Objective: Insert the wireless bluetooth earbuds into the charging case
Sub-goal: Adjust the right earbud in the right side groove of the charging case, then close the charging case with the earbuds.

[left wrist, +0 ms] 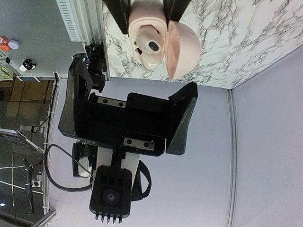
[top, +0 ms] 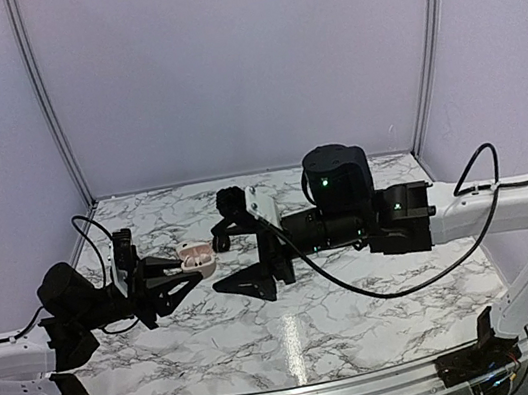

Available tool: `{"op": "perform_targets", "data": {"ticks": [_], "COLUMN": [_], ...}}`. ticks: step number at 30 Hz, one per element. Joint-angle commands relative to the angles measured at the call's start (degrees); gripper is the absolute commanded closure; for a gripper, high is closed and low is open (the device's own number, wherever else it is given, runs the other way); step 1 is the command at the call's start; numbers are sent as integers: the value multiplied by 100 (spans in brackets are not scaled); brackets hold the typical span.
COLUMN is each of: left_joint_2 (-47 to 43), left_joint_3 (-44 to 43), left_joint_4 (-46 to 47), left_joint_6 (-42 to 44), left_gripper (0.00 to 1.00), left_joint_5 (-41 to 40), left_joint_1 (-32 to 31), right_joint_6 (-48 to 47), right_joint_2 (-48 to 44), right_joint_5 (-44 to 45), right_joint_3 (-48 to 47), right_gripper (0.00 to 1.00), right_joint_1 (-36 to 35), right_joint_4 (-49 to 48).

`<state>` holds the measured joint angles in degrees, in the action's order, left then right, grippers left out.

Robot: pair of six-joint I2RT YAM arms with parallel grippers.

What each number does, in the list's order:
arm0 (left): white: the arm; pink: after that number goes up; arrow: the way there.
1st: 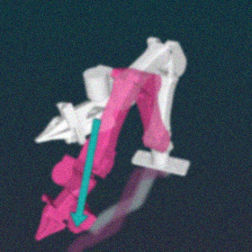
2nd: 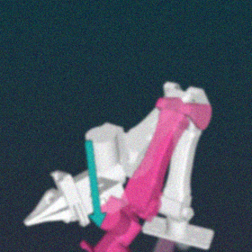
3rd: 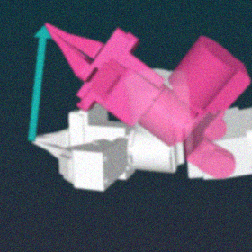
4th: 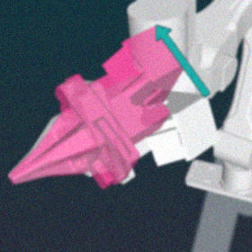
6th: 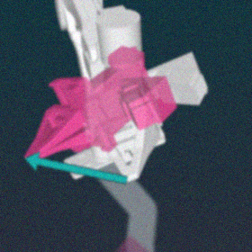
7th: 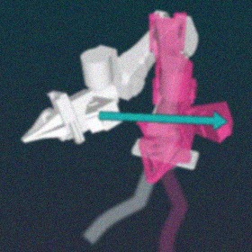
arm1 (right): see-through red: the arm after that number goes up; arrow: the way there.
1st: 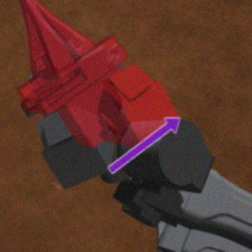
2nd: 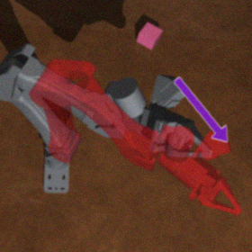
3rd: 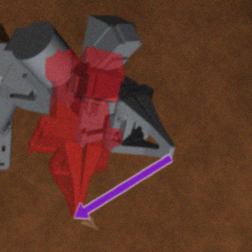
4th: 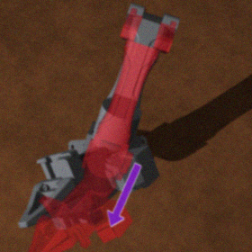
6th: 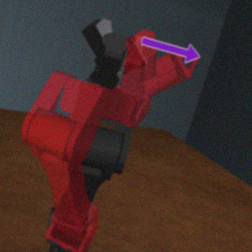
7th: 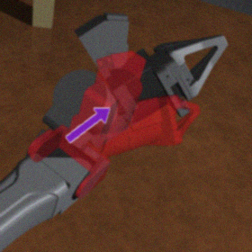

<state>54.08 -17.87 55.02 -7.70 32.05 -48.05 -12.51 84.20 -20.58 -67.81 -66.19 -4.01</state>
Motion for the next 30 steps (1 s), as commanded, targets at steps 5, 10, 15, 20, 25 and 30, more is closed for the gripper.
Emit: {"op": "perform_targets", "data": {"ticks": [5, 10, 15, 20, 25, 30], "left_joint_2": [40, 81, 167, 186, 164, 173], "left_joint_3": [-226, -239, -299, -364, -400, -379], "left_joint_4": [211, 202, 155, 76, 69, 70], "left_joint_6": [-132, -215, -345, -432, -537, -459], "left_gripper": [100, 100, 100, 100, 100, 100], "left_joint_5": [88, -93, -238, -272, -251, -67], "left_joint_1": [-12, -18, -5, 14, 61, 67], "right_joint_6": [-166, -325, -496, -637, -818, -796], "right_joint_2": [312, 282, 213, 248, 285, 112], "right_joint_5": [-558, -919, -1144, -1266, -1220, -1100], "right_joint_3": [-555, -587, -609, -660, -705, -665], "right_gripper": [8, 19, 33, 48, 56, 46], "right_joint_1": [28, 12, -58, -102, -133, -138], "right_joint_4": [261, 331, 467, 814, 1165, 1090]}}
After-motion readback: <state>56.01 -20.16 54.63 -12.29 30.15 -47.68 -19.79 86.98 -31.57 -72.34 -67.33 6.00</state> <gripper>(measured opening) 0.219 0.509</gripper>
